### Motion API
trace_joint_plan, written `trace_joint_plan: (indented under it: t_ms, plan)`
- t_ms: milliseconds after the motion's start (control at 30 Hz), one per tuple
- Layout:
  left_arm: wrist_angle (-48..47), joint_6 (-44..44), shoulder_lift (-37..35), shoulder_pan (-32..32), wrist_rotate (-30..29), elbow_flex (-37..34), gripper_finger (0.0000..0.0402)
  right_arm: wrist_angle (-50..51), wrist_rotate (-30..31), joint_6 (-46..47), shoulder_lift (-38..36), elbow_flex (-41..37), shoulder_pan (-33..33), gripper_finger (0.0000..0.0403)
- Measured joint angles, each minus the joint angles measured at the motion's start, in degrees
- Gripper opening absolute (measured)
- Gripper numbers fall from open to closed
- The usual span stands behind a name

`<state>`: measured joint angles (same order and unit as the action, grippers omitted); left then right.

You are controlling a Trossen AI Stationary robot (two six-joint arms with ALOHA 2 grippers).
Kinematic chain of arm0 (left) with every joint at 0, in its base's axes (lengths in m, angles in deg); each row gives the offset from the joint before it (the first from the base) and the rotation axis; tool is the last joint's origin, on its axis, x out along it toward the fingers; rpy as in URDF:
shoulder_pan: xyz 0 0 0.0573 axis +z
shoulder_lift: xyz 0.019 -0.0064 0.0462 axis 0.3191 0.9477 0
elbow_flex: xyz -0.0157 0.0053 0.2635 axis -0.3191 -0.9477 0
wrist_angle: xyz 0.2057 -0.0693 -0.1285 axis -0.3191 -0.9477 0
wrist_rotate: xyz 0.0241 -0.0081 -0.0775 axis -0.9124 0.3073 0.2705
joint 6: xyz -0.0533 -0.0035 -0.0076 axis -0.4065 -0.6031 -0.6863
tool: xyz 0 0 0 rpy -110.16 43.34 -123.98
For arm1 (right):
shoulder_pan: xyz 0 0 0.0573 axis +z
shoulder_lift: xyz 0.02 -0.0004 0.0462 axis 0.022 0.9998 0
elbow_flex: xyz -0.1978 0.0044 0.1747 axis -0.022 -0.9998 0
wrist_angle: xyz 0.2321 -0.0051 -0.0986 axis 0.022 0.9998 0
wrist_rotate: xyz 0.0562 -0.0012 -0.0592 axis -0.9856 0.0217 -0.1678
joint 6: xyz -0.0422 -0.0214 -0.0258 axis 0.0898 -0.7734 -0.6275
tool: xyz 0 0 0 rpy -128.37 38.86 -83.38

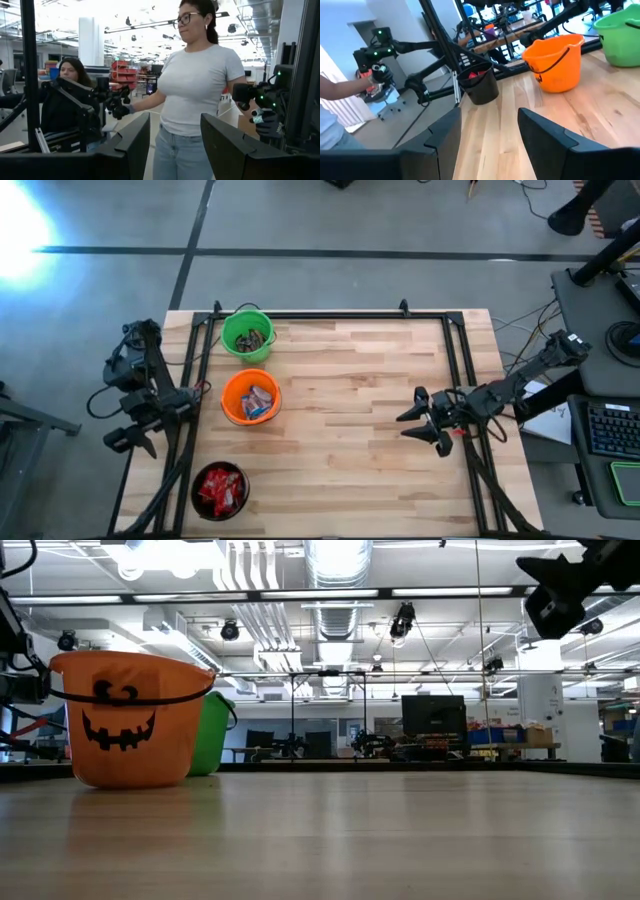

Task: Organize candy in baskets
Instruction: Return to Home Position

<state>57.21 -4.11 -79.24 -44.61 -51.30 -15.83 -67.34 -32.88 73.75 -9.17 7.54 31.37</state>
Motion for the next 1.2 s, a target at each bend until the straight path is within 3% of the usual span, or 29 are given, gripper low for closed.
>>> trace_joint_plan:
  t_ms: [867, 1200]
  plan:
    - [0.02, -1.29, -1.62, 0.00, -0.24, -0.10, 0.0158, -2.25, 0.48, -0.68, -0.04, -10.71, -0.01, 0.0189]
    - [0.27, -1.29, -2.91, 0.00, -2.78, -0.08, 0.0158, -1.62, 0.46, -8.57, 0.15, -10.71, -0.01, 0.0189]
